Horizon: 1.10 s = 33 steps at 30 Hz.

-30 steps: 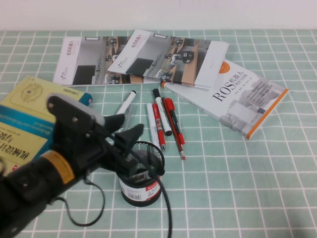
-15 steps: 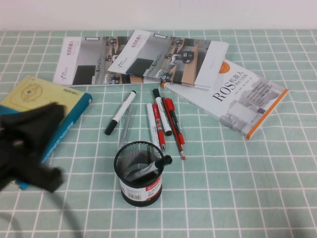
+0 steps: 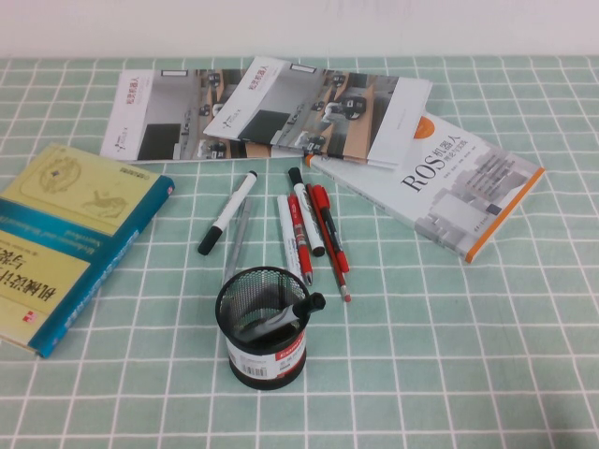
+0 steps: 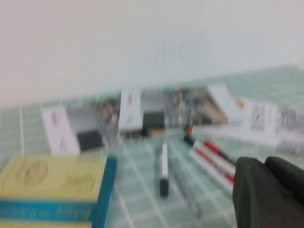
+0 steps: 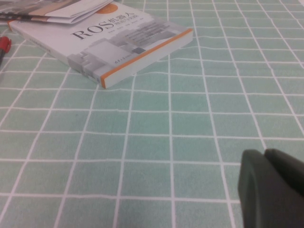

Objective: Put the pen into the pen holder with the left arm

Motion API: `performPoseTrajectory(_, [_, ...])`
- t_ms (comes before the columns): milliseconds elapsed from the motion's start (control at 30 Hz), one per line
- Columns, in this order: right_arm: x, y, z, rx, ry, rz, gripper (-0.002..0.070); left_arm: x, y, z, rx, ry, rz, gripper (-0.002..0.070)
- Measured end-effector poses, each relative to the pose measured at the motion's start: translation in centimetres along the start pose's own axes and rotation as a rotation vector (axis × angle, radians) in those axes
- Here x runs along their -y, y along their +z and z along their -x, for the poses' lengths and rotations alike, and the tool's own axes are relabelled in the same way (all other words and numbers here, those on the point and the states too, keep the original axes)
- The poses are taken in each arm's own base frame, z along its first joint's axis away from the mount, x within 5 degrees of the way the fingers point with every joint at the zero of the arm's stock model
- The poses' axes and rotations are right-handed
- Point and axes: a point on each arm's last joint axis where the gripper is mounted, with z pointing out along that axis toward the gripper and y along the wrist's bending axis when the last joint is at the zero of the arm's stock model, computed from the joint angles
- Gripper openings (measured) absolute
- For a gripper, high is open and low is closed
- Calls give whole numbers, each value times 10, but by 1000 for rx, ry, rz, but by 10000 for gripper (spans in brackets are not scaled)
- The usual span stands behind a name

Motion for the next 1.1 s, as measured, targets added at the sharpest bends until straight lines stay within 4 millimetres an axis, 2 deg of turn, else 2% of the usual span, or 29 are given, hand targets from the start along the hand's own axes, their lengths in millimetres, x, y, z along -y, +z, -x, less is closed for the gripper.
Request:
performPoseTrajectory(200, [0,0,0,0,0,0,-20,-2,-1,-8,-90,-69,25,0])
performPoseTrajectory(433, [0,0,0,0,0,0,-20,-7,-6,-9,-73,-84,77,0])
performPoseTrajectory(533, [0,0,0,0,0,0,-20,-10,-11,-15,-49,-73,134,0])
performPoseTrajectory(867, [0,0,0,0,0,0,-20,-8,-14,-67,107,-72,270,0])
performPoseTrajectory(1100, [0,0,0,2,0,0,-20,-8,-6,-103,84,-124,263,0])
